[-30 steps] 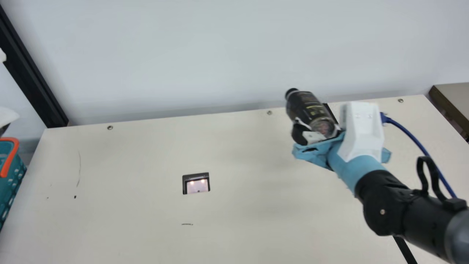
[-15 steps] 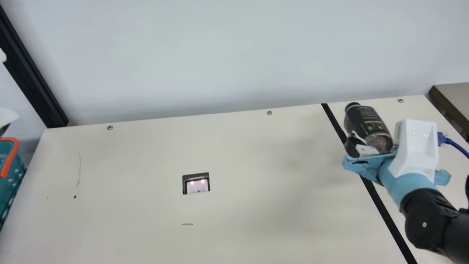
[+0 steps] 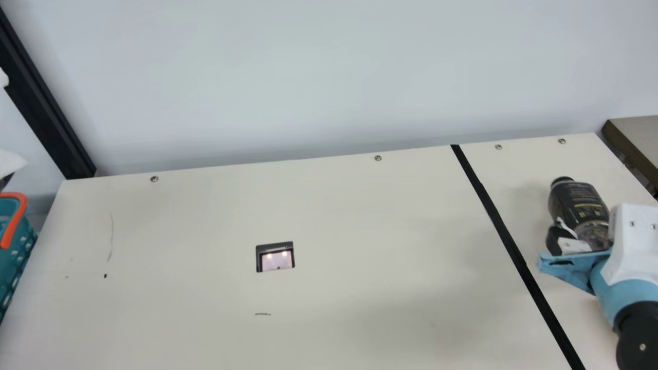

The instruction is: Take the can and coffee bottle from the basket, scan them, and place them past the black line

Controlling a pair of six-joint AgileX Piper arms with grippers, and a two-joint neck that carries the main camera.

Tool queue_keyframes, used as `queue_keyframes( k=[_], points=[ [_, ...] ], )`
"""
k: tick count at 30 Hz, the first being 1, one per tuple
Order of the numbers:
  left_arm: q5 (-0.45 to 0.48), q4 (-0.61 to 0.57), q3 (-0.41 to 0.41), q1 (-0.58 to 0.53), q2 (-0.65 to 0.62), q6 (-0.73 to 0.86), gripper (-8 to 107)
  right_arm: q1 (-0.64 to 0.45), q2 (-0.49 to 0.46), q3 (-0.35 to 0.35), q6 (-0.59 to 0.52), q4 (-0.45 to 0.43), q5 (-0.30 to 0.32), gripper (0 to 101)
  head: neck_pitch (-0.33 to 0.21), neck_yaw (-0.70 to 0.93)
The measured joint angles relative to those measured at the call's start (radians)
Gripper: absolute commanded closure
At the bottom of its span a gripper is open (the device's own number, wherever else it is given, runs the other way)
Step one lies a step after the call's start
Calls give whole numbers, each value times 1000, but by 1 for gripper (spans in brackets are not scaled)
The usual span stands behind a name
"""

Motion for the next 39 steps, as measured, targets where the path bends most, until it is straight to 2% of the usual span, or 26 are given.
queue_keyframes(
  k=[6, 7, 8, 16, 22, 28, 35, 39],
  points=[
    [0, 0, 0, 0, 0, 0, 9, -48, 5, 23, -5, -47, -19, 101, 5, 0],
    [0, 0, 0, 0, 0, 0, 9, -51, 5, 24, -3, -57, -19, 32, 5, 0],
    [0, 0, 0, 0, 0, 0, 9, -56, 5, 27, 0, -67, -17, 0, 0, 0],
    [0, 0, 0, 0, 0, 0, 9, -84, -46, 41, 9, -109, 21, 0, 0, 0],
    [0, 0, 0, 0, 0, 0, 9, -60, -173, 19, -30, -104, 130, 0, 0, 0],
    [0, 0, 0, 0, 0, 0, 9, 7, -337, -57, -67, -77, 317, 0, 0, 0],
    [0, 4, -2, 0, 0, -4, 9, 108, -492, -202, -60, -67, 608, 0, 0, 5],
    [-16, 63, -6, -20, -9, 0, 9, 174, -550, -297, -17, -72, 774, 0, 0, 0]
  ],
)
